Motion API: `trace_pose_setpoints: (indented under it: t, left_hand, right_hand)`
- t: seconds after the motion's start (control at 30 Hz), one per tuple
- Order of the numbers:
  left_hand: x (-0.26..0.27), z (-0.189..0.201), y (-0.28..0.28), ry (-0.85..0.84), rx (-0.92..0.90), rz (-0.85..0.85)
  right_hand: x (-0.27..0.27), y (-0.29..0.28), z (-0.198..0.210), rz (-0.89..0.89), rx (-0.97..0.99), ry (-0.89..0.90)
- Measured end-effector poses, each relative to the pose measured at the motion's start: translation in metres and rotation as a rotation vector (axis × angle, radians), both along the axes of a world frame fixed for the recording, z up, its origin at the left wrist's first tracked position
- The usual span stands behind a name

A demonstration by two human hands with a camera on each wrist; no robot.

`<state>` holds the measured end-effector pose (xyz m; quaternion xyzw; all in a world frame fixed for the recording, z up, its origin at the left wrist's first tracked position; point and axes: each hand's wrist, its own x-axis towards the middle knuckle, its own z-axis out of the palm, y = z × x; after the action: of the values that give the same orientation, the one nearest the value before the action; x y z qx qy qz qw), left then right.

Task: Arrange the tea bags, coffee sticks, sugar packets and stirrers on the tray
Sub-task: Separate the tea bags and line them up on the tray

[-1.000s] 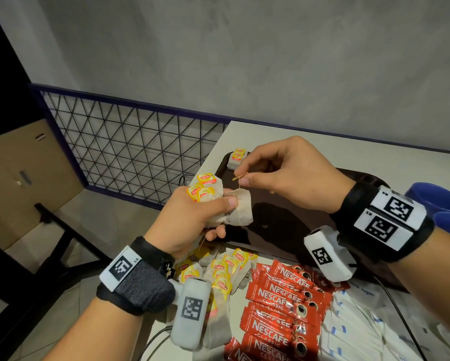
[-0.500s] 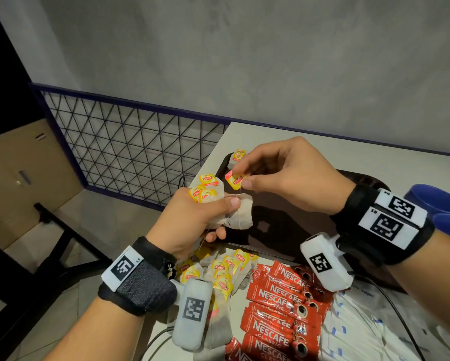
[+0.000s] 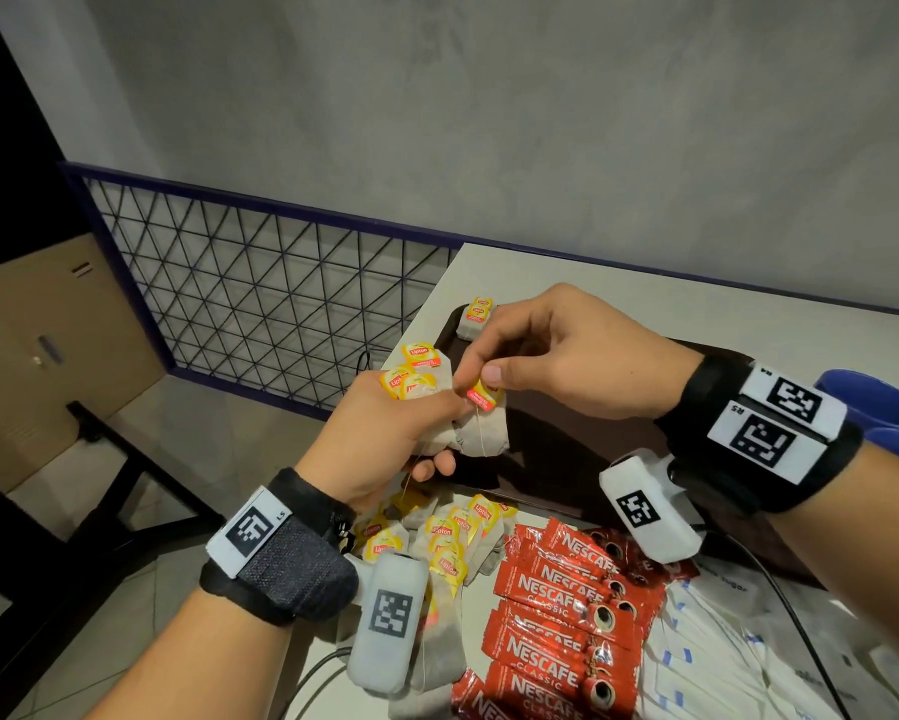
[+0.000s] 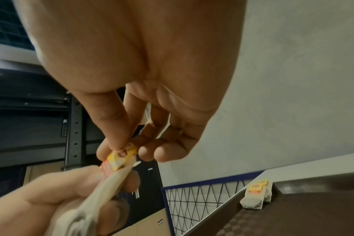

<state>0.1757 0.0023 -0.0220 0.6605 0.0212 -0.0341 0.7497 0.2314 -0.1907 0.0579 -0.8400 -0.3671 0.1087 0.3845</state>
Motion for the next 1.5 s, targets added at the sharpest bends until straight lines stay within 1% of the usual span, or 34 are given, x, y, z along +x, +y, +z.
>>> trace_pose_setpoints:
  t: [0.1, 0.17, 0.4, 0.57, 0.87, 0.97, 1.13, 1.5]
  left_hand:
    - [-0.001, 0.001, 0.0, -0.004, -0.018, 0.0]
    - [-0.002, 0.001, -0.001, -0.012, -0.027, -0.004]
    - [-0.003, 0.004, 0.001, -0.041, -0.093, -0.042]
    - [-0.002, 0.003, 0.001, -0.053, -0.088, -0.046]
    - [-0.001, 0.001, -0.002, -0.049, -0.044, -0.034]
    - [-0.002, 0.001, -0.002, -0.049, -0.031, -0.031]
    - [-0.001, -0.001, -0.003, -0.047, 0.004, -0.047]
    - [-0.002, 0.002, -0.001, 0.014, -0.021, -0.083]
  right_hand:
    - [-0.001, 0.003, 0.0, -0.03, -0.068, -0.058]
    - [-0.001, 0.004, 0.0, -0.032, -0.075, -0.088]
    - [0.001, 0.0, 0.002, -0.054, 0.003, -0.087]
    - [0.002, -0.004, 0.002, -0.071, 0.058, -0.081]
    - [0.006, -0.008, 0.002, -0.173, 0.186, 0.019]
    - [0.006, -0.007, 0.0, -0.211, 0.192, 0.097]
    - [0.004, -0.003, -0.003, -0.195, 0.15, 0.185]
    - [0.001, 0.002, -0.003, -0.161, 0.206, 0.275]
